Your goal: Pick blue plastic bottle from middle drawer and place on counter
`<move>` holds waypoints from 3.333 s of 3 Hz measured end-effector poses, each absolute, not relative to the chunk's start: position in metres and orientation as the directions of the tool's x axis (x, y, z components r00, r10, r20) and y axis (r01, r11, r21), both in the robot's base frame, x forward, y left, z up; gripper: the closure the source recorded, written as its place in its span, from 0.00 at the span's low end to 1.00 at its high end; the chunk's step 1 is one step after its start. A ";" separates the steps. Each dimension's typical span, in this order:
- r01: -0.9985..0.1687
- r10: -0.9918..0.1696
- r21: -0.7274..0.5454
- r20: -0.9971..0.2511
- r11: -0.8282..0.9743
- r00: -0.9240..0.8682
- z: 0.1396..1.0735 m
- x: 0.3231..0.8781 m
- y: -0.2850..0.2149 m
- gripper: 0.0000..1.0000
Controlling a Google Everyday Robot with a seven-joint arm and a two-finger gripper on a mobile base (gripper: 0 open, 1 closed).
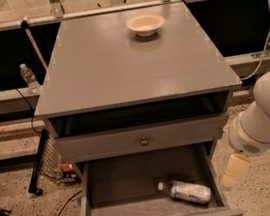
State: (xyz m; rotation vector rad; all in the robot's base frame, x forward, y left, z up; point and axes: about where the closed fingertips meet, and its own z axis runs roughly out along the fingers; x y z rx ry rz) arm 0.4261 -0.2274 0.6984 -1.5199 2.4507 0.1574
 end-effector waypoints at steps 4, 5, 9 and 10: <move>-0.855 -0.796 0.015 -0.356 0.518 -0.489 0.591 0.435 -0.207 0.00; -0.843 -0.780 0.019 -0.369 0.537 -0.505 0.549 0.438 -0.209 0.00; -0.851 -0.771 0.051 -0.396 0.523 -0.498 0.445 0.471 -0.190 0.00; -0.847 -0.762 0.060 -0.406 0.528 -0.504 0.407 0.494 -0.188 0.00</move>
Offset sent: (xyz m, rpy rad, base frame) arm 0.0087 0.0400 -0.1133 0.1714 0.0015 -0.0606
